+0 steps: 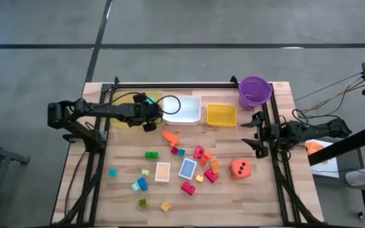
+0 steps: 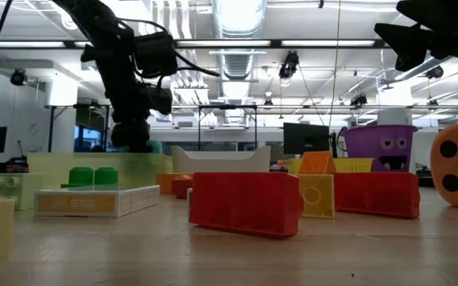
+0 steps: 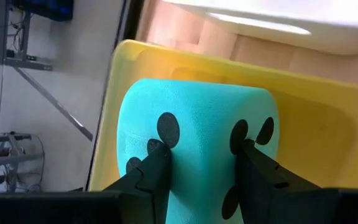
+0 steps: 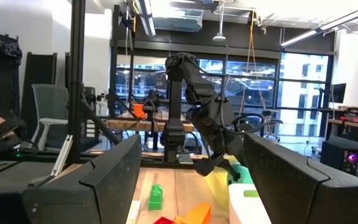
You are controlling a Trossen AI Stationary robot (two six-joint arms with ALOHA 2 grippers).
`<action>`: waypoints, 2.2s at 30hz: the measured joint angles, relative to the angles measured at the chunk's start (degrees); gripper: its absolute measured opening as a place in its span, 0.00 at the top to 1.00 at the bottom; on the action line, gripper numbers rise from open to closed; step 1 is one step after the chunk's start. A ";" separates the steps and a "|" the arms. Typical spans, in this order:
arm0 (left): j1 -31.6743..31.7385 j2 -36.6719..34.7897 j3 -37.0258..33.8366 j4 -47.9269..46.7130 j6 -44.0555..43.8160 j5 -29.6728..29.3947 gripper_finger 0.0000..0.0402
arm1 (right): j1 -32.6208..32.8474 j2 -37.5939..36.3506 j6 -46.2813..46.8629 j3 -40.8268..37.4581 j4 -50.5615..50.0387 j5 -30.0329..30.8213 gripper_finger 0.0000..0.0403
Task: Pick & Place Toys
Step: Put the blue dice into the yellow transparent bin, then put the yellow playing cards box into the white bin
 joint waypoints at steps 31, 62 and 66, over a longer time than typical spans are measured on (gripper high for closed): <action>-1.78 -0.02 -2.95 3.41 -1.37 -1.41 0.16 | 0.00 0.00 -0.03 -0.01 0.00 0.00 0.31; -1.82 -0.04 16.56 -24.37 -11.45 4.49 0.11 | -0.01 0.00 -0.15 -0.01 0.00 0.00 0.31; -2.59 -0.11 20.76 -29.36 -14.14 14.04 0.11 | -0.01 0.00 -0.23 -0.01 -0.02 0.00 0.31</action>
